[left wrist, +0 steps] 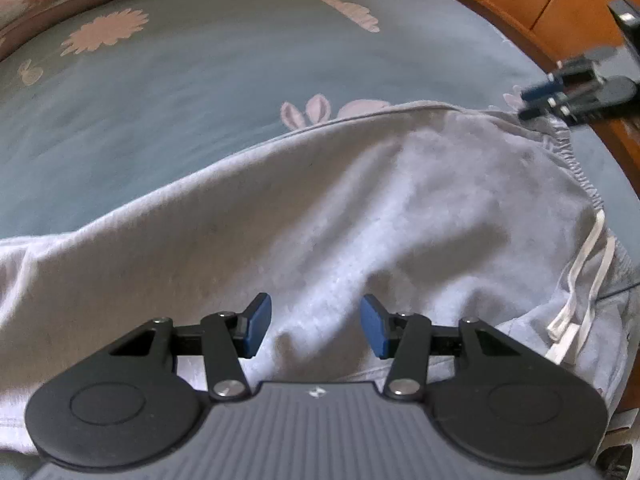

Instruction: Fold clothes

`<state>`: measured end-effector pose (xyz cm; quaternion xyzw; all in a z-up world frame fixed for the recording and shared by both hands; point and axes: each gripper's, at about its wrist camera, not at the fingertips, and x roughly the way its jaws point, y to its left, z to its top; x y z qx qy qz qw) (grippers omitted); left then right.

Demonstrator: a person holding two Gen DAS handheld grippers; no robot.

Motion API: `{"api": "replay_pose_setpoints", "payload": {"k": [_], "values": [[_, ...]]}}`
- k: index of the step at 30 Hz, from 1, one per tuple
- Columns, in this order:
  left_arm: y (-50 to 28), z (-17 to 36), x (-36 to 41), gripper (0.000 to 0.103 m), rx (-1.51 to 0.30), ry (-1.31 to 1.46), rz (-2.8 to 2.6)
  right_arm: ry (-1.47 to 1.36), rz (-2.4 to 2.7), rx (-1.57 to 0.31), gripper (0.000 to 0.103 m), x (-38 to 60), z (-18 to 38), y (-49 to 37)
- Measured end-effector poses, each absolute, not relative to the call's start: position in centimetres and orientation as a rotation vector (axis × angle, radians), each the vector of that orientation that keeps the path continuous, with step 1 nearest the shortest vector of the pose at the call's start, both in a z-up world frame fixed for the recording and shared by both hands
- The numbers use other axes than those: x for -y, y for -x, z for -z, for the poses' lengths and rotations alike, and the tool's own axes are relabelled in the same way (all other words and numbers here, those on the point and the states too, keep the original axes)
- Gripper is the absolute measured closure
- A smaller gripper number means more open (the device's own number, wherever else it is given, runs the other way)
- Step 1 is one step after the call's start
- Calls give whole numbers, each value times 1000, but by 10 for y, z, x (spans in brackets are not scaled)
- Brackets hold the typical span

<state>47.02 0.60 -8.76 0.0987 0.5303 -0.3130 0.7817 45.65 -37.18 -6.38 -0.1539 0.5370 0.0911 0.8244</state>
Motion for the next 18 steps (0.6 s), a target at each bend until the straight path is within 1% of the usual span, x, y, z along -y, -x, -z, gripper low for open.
{"api": "replay_pose_setpoints", "payload": {"k": [3,8,12,18], "values": [[-469,92,-10,54,-1134,-203,654,215,-273,-1203,66,348,82,-450],[-466,110,-27,54,-1195,-181,645,188,-267,-1262,65,326,118,-440],[-461,116,-52,54,-1241,-123,619,129,-210,-1269,65,331,112,-449],[-468,102,-82,54,-1181,-103,556,204,-249,-1191,58,307,78,-471]]}}
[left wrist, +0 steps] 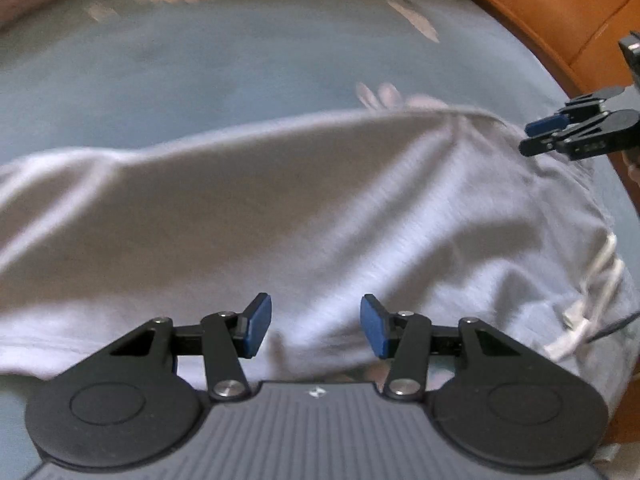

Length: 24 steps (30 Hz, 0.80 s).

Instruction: Fold clothes

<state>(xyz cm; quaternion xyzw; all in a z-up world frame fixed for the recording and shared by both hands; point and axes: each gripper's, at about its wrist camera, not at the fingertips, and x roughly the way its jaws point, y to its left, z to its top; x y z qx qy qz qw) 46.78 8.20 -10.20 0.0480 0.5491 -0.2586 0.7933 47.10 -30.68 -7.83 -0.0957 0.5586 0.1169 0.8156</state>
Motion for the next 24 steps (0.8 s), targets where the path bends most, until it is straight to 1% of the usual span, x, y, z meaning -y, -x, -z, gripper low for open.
{"api": "replay_pose_setpoints", "payload": {"k": [3,7,10,14,18,19,20,24], "values": [[-481,102,-98,54,-1157,-95,503,179,-296,-1125,56,285,66,-490],[-487,108,-120,54,-1153,-91,453,73,-422,-1034,51,242,60,-518],[-486,114,-131,54,-1158,-70,437,7,-567,-1042,41,207,65,-541],[-480,118,-139,53,-1135,-28,459,-24,-718,-1105,41,153,75,-572],[-481,122,-149,52,-1119,55,466,-31,-746,-1051,42,111,78,-600],[-481,123,-151,52,-1114,72,466,2,-746,-1046,45,99,81,-605],[-481,124,-152,52,-1109,88,467,40,-748,-1043,50,87,84,-610],[-480,128,-156,52,-1087,134,480,143,-838,-1083,50,42,101,-621]]}}
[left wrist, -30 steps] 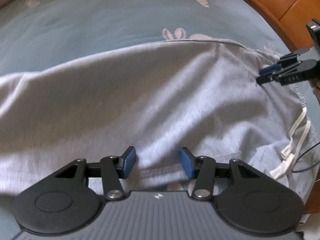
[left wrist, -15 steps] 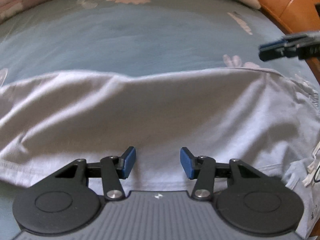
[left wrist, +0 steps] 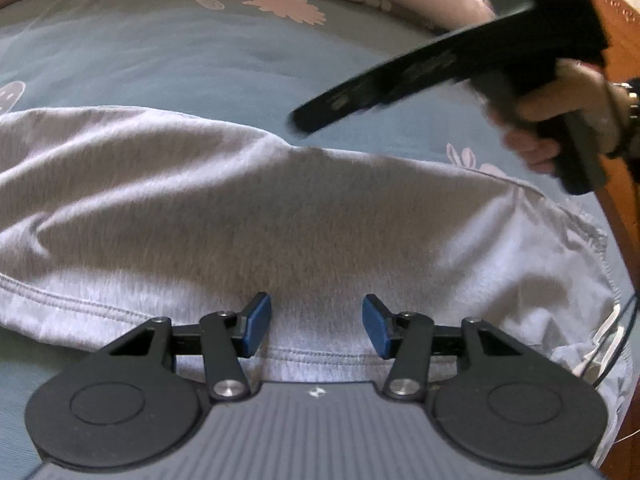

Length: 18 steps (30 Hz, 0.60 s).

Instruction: Fold clothes

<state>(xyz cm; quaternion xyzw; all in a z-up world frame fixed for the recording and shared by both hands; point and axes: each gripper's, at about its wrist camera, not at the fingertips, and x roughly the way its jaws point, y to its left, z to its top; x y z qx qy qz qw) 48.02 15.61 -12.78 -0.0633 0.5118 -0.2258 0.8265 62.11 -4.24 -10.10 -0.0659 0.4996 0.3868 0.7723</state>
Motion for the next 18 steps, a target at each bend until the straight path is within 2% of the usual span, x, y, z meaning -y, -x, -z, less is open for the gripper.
{"api": "replay_pose_setpoints", "payload": {"k": [9,12,15,16,17,18], "values": [[-477,132,-170,50,-1051,200,522,412,-894,-1057,50,-5,122,-605],[-477,134,-170,50,-1044,208,525,501,-910,-1052,53,-14,122,-592],[-475,134,-176,50,-1046,218,526,555,-922,-1051,75,-21,120,-587],[-476,133,-177,50,-1050,222,526,554,-923,-1065,88,-23,118,-588],[-477,133,-179,50,-1054,226,527,561,-923,-1073,97,-24,116,-590],[-477,133,-180,50,-1058,229,527,562,-922,-1075,97,-24,113,-592]]}}
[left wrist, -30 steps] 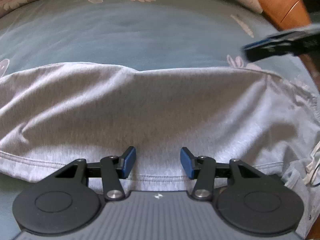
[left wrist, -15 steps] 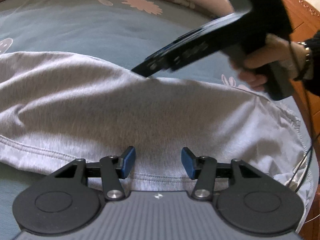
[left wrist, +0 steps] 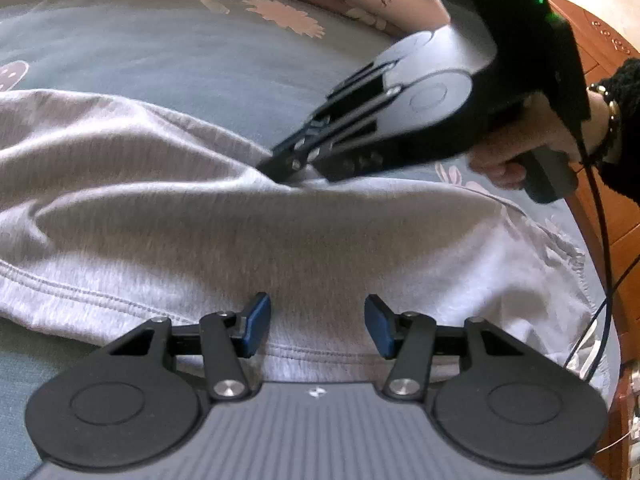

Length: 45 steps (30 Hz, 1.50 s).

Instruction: Fold clothes

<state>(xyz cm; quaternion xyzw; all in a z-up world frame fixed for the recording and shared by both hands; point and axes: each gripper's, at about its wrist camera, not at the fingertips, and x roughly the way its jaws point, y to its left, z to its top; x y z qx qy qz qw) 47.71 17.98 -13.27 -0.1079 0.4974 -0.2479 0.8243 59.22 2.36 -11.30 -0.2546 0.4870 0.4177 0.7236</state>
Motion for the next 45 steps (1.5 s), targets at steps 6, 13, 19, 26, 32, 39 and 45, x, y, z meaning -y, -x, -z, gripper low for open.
{"api": "replay_pose_setpoints", "payload": {"k": [6,13,19,26,32,39,45], "values": [[-474,126,-184,50,-1073,233,507,595,-854,-982,97,-17,92,-615],[-469,120,-182,48,-1070,201,499,570,-809,-1040,92,-20,110,-630],[-467,93,-202,48,-966,147,420,439,-763,-1006,64,7,82,-622],[-484,73,-272,49,-881,167,108,383,-810,-962,64,0,65,-630],[-475,91,-339,50,-905,451,-202,273,-950,-940,63,-45,66,-672],[-474,123,-368,50,-853,664,-282,282,-1121,-1025,62,-133,101,-706],[-479,132,-374,84,-817,709,-274,346,-1171,-1054,51,-156,123,-706]]}}
